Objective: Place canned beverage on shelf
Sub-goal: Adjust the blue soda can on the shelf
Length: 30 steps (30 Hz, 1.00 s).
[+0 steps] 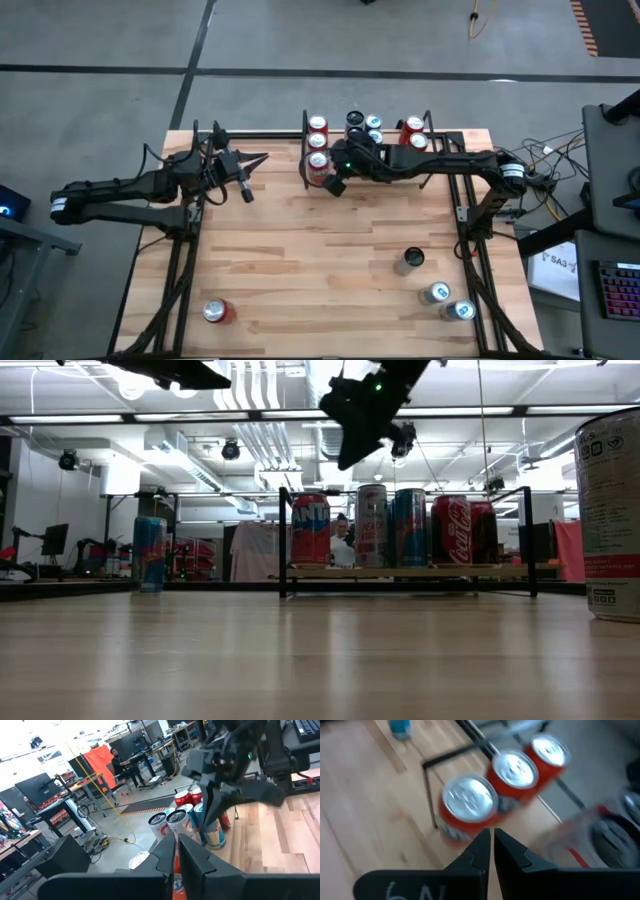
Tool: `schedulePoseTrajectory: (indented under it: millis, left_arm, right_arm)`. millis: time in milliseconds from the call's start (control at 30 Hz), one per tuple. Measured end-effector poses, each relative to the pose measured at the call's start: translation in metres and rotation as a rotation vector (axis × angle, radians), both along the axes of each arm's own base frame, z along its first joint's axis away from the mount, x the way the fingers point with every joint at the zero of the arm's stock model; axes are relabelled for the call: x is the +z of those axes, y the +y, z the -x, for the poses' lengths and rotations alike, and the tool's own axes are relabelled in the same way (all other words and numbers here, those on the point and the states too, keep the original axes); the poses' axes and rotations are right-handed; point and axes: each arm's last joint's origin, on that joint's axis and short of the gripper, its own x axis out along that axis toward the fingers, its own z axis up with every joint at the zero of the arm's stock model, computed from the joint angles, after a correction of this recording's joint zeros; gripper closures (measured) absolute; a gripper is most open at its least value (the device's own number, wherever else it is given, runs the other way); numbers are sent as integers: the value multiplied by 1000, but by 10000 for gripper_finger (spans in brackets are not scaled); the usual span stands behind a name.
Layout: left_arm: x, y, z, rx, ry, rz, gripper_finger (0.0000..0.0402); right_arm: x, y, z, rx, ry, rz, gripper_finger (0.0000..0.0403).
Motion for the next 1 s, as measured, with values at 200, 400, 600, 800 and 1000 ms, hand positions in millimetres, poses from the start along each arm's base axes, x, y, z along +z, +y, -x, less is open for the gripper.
schedulePoseTrajectory:
  millis: [200,400,600,800,1000]
  left_arm:
    - [0,0,0,0,0,0,397]
    - [0,0,0,0,0,0,397]
    - [0,0,0,0,0,0,397]
    - [0,0,0,0,2,-2,397]
    - [0,0,0,0,2,-3,397]
  right_arm:
    - [8,-2,21,-66,140,-66,390]
    - [4,-20,41,-148,236,-166,390]
    - [0,-41,49,-180,254,-189,393]
    - [0,-43,50,-174,265,-184,394]
    - [-1,-42,51,-171,278,-193,394]
